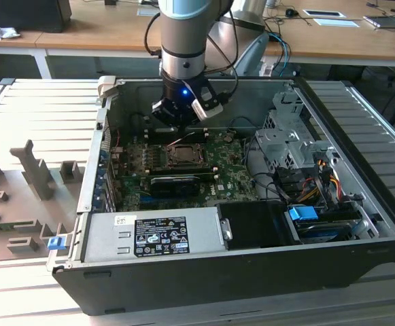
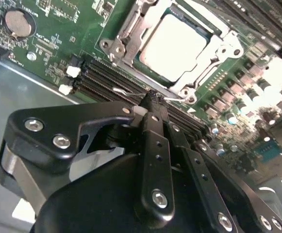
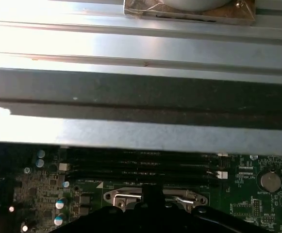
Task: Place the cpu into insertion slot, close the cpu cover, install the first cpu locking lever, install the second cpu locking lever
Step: 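Install the first cpu locking lever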
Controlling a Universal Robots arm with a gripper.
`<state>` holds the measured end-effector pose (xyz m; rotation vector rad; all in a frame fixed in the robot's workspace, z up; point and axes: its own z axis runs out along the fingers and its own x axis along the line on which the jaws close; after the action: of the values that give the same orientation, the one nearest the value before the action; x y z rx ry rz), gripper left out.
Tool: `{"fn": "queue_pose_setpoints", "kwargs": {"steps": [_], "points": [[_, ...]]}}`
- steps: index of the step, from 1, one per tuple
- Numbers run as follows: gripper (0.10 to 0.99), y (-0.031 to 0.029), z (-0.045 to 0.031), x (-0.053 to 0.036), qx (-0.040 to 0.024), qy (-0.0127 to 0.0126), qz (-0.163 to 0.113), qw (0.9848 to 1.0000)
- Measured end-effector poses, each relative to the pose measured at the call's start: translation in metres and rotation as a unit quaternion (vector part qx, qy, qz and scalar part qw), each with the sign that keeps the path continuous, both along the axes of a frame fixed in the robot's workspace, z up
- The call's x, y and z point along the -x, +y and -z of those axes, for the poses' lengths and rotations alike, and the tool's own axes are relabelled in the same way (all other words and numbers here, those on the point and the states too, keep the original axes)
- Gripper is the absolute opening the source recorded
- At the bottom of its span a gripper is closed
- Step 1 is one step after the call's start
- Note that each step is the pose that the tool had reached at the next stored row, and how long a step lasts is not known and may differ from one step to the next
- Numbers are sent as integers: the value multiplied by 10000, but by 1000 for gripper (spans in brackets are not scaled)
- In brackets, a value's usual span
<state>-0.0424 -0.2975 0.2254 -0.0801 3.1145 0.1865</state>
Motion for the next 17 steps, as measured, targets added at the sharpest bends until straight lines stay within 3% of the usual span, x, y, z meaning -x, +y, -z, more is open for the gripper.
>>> {"fn": "queue_pose_setpoints", "kwargs": {"steps": [4,8,13,17], "points": [[106,51,29,-51,-2,26,-1,10000],[106,55,55,-155,-1,75,-7,10000],[106,58,80,-187,0,96,-70,9999],[106,60,95,-224,-7,134,-74,9999]]}}
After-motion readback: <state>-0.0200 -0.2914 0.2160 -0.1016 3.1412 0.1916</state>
